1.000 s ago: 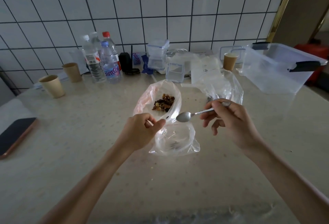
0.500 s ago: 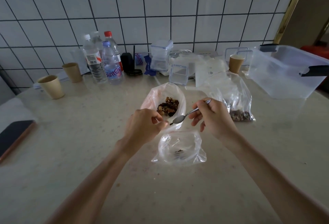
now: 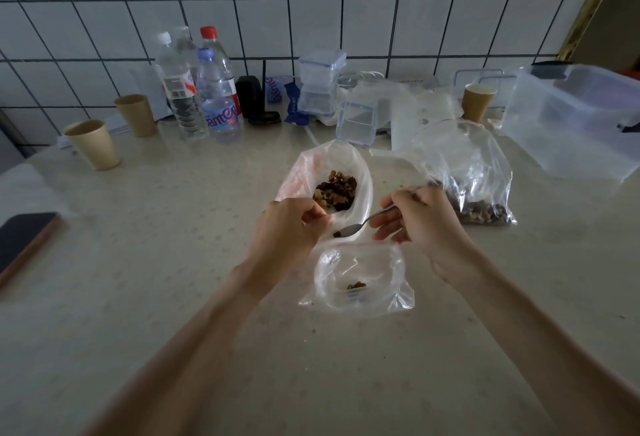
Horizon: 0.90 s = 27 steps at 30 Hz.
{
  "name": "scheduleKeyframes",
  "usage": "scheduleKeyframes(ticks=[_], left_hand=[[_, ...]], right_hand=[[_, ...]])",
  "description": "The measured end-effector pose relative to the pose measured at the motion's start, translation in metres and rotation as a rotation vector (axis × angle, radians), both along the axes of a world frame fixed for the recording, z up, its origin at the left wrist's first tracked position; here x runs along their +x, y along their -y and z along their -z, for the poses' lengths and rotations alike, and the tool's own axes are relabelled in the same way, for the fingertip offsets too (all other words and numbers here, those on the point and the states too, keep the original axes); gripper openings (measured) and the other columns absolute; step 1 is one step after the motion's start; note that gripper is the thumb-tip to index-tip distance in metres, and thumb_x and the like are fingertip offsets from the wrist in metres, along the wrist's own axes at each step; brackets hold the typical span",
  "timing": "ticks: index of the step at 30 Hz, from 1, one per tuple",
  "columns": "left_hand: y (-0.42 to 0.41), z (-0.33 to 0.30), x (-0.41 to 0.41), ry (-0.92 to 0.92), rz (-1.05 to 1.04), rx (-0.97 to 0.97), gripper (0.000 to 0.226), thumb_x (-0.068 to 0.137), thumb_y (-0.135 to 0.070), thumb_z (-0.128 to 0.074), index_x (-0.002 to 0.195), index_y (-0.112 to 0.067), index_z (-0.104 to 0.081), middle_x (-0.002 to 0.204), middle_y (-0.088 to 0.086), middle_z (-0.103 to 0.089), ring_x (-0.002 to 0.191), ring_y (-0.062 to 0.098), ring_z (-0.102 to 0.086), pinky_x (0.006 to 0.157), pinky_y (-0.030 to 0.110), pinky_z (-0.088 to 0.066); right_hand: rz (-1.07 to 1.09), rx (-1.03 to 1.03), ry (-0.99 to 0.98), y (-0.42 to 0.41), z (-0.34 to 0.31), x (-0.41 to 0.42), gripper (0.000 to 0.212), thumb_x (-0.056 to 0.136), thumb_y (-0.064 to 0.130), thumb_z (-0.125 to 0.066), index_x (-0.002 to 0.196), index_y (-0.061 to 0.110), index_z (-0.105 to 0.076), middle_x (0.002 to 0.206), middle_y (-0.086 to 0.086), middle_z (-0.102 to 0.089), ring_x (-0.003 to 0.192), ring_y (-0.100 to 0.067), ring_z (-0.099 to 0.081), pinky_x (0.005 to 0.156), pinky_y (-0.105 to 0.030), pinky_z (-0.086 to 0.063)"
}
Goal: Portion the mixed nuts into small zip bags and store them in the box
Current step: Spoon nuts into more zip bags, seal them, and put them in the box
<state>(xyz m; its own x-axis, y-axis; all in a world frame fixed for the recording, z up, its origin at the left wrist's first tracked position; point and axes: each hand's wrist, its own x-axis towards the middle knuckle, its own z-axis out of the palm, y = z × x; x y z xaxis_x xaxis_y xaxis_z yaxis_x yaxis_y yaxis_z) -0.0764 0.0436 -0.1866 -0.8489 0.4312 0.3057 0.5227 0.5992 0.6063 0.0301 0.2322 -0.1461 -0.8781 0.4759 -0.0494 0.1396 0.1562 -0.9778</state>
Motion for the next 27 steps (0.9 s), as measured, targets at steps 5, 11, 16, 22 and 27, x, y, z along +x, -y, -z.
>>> scheduleKeyframes(ticks=[5, 11, 16, 22, 27], left_hand=[[0.000, 0.004, -0.003, 0.057, 0.027, 0.063, 0.013, 0.094, -0.037, -0.071, 0.082, -0.037, -0.075, 0.075, -0.025, -0.071, 0.076, -0.005, -0.067, 0.072, 0.023, -0.055], [0.004, -0.001, -0.004, 0.048, 0.041, 0.180, 0.011, 0.092, -0.040, -0.074, 0.082, -0.043, -0.073, 0.077, -0.028, -0.071, 0.074, -0.004, -0.067, 0.062, 0.010, -0.046], [0.011, -0.014, -0.009, 0.007, 0.051, 0.282, 0.010, 0.093, -0.036, -0.075, 0.084, -0.039, -0.075, 0.082, -0.027, -0.073, 0.075, -0.001, -0.069, 0.064, 0.008, -0.047], [0.018, -0.023, -0.025, -0.032, -0.080, 0.275, 0.009, 0.090, -0.036, -0.077, 0.086, -0.033, -0.069, 0.081, -0.015, -0.071, 0.074, 0.002, -0.066, 0.066, 0.020, -0.050], [0.012, -0.020, -0.041, -0.010, -0.261, 0.073, 0.061, 0.081, -0.058, -0.077, 0.123, -0.019, -0.054, 0.112, -0.004, -0.055, 0.098, 0.018, -0.059, 0.084, 0.036, -0.051]], right_hand=[[-0.016, -0.367, 0.108, -0.001, 0.008, 0.001, 0.026, 0.105, 0.011, -0.043, 0.105, -0.002, -0.066, 0.090, -0.019, -0.080, 0.075, -0.028, -0.079, 0.071, -0.036, -0.060], [0.006, -0.579, 0.084, -0.015, 0.009, 0.003, 0.026, 0.106, 0.011, -0.044, 0.102, -0.002, -0.065, 0.092, -0.024, -0.078, 0.073, -0.031, -0.078, 0.068, -0.037, -0.060], [0.014, -0.635, 0.002, -0.023, 0.008, 0.009, 0.026, 0.106, 0.011, -0.044, 0.098, 0.000, -0.066, 0.089, -0.023, -0.078, 0.071, -0.030, -0.078, 0.049, -0.028, -0.056], [0.050, -0.603, -0.078, -0.026, -0.002, 0.005, 0.027, 0.107, 0.010, -0.044, 0.095, 0.000, -0.066, 0.087, -0.023, -0.078, 0.071, -0.031, -0.078, 0.050, -0.029, -0.057], [0.119, -0.290, -0.107, -0.022, -0.011, -0.009, 0.027, 0.109, 0.013, -0.044, 0.100, -0.001, -0.065, 0.085, -0.023, -0.077, 0.070, -0.032, -0.077, 0.050, -0.032, -0.057]])
